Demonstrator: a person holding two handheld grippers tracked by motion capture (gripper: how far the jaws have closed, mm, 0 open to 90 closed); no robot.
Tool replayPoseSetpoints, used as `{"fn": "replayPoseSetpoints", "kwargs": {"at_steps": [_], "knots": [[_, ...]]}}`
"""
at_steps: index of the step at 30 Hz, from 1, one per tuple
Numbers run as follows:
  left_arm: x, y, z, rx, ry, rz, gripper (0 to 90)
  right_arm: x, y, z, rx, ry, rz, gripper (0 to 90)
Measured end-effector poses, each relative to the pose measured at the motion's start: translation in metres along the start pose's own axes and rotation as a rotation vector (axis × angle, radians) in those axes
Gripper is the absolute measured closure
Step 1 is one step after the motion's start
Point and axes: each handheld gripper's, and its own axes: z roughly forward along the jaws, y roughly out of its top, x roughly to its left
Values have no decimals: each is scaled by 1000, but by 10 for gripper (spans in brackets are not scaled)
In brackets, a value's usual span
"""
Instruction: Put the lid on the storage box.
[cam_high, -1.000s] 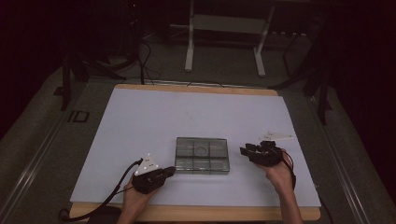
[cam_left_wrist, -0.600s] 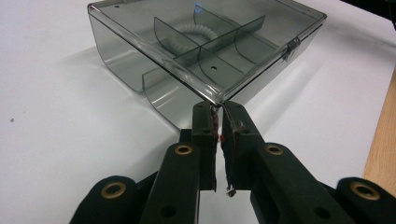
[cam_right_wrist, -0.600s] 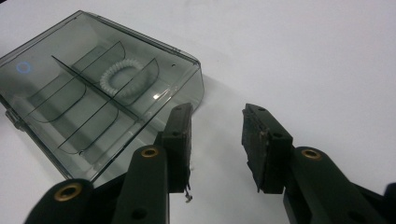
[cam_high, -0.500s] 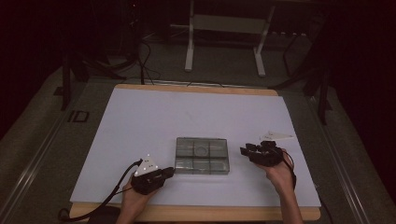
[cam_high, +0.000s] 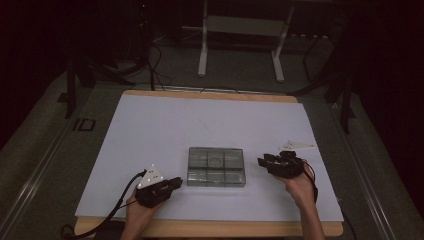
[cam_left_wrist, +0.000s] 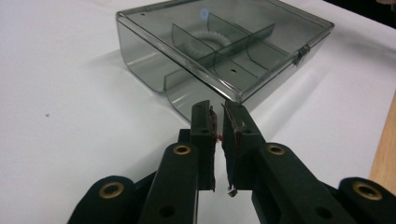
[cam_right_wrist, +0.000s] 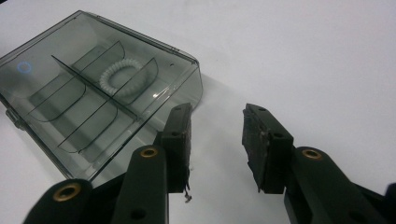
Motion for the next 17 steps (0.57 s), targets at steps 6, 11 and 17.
{"fn": "replayPoseSetpoints", "kwargs": {"at_steps": [6, 11, 17], "knots": [[4, 0, -3, -12, 17, -6, 832, -1, 0, 0, 0, -1, 1, 627], [8, 0, -5, -20, 34, -13, 832, -2, -1, -1, -3, -3, 3, 628], [16, 1, -6, -28, 68, -27, 831, -5, -1, -4, -10, -10, 6, 627]]}}
